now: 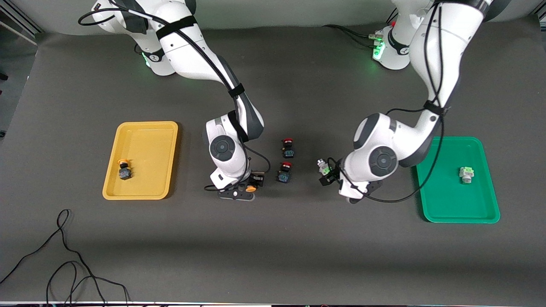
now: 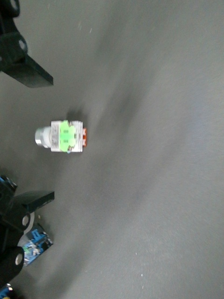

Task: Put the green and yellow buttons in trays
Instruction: 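Reach the left gripper to the second green button while the right reaches orange, then grasp both buttons and carry them toward their trays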

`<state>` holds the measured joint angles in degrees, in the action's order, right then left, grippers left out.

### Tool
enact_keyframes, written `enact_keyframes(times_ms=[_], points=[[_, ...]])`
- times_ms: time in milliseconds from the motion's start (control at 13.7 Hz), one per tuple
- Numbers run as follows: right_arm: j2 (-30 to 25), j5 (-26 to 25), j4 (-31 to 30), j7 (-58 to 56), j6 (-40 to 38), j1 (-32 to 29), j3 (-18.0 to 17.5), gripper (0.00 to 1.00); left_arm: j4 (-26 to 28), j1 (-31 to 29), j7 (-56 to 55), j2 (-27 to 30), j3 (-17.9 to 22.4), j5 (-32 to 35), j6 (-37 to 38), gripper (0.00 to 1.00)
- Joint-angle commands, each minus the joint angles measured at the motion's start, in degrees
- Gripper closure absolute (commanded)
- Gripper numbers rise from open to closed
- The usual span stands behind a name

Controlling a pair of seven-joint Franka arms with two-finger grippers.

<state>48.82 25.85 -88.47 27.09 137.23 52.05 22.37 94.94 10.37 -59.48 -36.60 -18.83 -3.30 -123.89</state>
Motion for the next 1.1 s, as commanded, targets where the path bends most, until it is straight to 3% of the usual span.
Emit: enact_keyframes(times_ms=[0, 219, 438, 511, 584, 731, 1023], points=[[-0.39, 1.13, 1.37, 0.5, -0.47, -0.46, -0.22, 0.78, -0.02, 2.89, -4.6, -2.59, 1.16, 0.75, -2.58, 0.01], [-3.63, 0.52, 1.64, 0.24, -6.59, -0.81, 0.57, 0.81, 3.4, 3.52, -4.6, -3.3, 1.17, 1.45, -5.56, 0.01], [-9.07, 0.25, 1.64, -0.81, -16.61, -0.9, 3.81, 0.81, 5.52, 3.52, -4.51, -3.3, 1.17, 4.43, -5.92, 0.04], [-11.09, -0.44, 1.55, -2.73, -19.69, -1.07, 5.04, 0.81, 5.52, 3.43, -4.42, -3.3, 1.17, 4.97, -5.92, 0.45], [-12.85, -1.32, 1.2, -5.01, -22.59, -1.25, 6.53, 0.81, 5.44, 3.26, -4.51, -3.22, 1.17, 4.97, -5.92, 0.99], [-16.02, -1.77, -0.37, -13.51, -29.36, -1.08, 12.66, 0.81, 5.26, 2.82, -4.51, -2.95, 1.17, 4.97, -5.93, 1.0], [-21.57, -1.86, -12.66, -34.78, -29.74, -0.46, 26.55, 0.81, 4.56, 2.64, -4.77, -0.5, 1.08, 4.89, -3.83, 1.0]])
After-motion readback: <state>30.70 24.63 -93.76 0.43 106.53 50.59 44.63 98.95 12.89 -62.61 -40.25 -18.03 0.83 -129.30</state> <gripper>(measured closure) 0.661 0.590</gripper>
